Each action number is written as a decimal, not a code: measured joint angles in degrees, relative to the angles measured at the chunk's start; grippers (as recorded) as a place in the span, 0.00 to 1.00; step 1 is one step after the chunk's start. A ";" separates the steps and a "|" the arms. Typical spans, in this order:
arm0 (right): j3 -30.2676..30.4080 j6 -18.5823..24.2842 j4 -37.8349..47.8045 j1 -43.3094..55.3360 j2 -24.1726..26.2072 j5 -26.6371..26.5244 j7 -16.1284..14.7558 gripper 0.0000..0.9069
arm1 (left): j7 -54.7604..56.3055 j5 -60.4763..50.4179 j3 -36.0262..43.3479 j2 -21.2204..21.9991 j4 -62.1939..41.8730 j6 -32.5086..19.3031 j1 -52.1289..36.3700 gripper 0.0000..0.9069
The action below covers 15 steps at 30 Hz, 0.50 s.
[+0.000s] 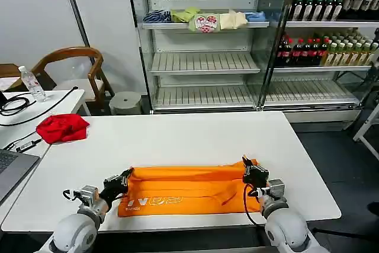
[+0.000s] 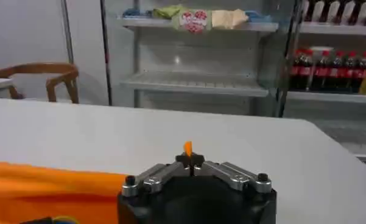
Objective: Fold and organize the clothes.
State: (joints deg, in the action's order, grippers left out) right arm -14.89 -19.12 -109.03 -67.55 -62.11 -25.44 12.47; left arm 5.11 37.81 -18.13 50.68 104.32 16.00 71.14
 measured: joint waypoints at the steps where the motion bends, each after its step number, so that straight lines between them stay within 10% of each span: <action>1: -0.18 -0.10 -0.38 -0.28 0.20 -0.08 -0.01 0.00 | -0.01 0.11 -0.16 -0.11 0.18 0.12 0.15 0.02; 8: -0.36 -0.09 -1.82 -2.05 0.97 0.47 -0.31 0.00 | 0.27 -0.28 -0.28 -0.65 1.52 0.10 2.47 0.02; 9: -0.34 0.02 -1.84 -2.28 0.98 0.64 -0.31 0.52 | 0.39 -0.48 -0.26 -0.60 1.60 0.11 2.90 0.03; 10: -0.29 0.06 -1.84 -2.52 0.96 0.79 -0.31 1.00 | 0.52 -0.64 -0.28 -0.56 1.75 0.12 3.28 0.49; 11: -0.24 0.06 -1.84 -2.76 0.96 0.97 -0.30 1.00 | 0.71 -0.84 -0.36 -0.57 1.94 0.16 3.73 1.00; 15: -0.48 0.01 -2.16 -3.87 1.28 1.93 -0.59 1.00 | 1.65 -1.66 -0.75 -0.79 2.89 0.99 5.47 1.00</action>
State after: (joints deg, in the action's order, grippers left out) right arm -15.38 -19.12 -111.20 -71.42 -60.83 -23.50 11.88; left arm 6.76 36.15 -18.88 49.89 107.21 16.99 76.61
